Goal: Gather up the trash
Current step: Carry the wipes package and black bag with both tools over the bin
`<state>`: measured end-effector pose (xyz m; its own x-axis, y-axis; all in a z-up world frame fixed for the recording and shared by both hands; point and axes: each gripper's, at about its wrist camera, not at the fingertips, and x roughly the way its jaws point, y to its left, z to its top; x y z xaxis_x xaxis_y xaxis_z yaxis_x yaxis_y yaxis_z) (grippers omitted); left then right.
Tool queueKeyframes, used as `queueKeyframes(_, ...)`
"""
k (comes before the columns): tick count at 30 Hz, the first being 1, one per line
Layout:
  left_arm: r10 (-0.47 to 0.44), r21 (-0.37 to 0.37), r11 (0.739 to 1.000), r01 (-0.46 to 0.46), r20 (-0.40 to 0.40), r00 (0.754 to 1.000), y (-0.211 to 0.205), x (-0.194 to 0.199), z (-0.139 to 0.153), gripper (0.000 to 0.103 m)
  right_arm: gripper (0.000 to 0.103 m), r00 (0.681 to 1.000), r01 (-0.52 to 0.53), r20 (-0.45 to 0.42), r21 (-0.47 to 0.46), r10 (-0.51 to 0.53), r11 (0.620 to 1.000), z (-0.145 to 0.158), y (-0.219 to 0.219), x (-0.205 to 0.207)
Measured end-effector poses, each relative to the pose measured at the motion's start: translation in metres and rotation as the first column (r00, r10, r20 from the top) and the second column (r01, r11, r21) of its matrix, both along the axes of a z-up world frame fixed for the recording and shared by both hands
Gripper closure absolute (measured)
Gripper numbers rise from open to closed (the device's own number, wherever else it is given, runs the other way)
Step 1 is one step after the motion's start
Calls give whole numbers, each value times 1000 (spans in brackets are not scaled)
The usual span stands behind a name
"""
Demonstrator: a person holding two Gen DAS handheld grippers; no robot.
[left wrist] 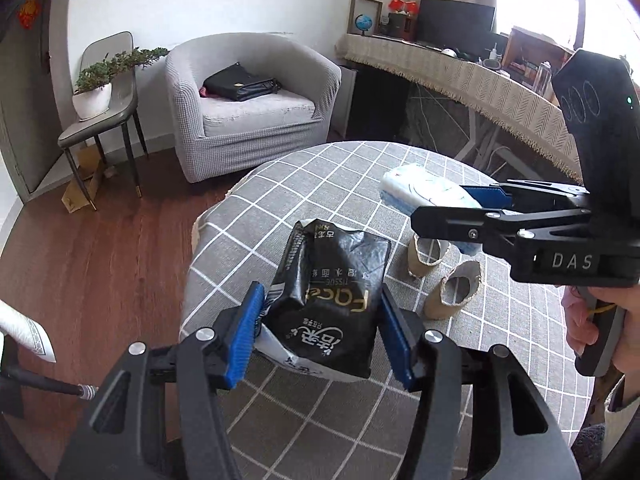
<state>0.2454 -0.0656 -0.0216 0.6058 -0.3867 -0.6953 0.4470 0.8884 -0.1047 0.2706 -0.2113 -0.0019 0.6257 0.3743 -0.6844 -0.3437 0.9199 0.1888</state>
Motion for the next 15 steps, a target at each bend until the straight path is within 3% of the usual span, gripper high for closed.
queueKeyframes(15, 144, -14, 989, -144, 7, 989, 52, -68, 8, 44, 51, 999, -39, 11, -9, 39, 999, -1, 47, -61)
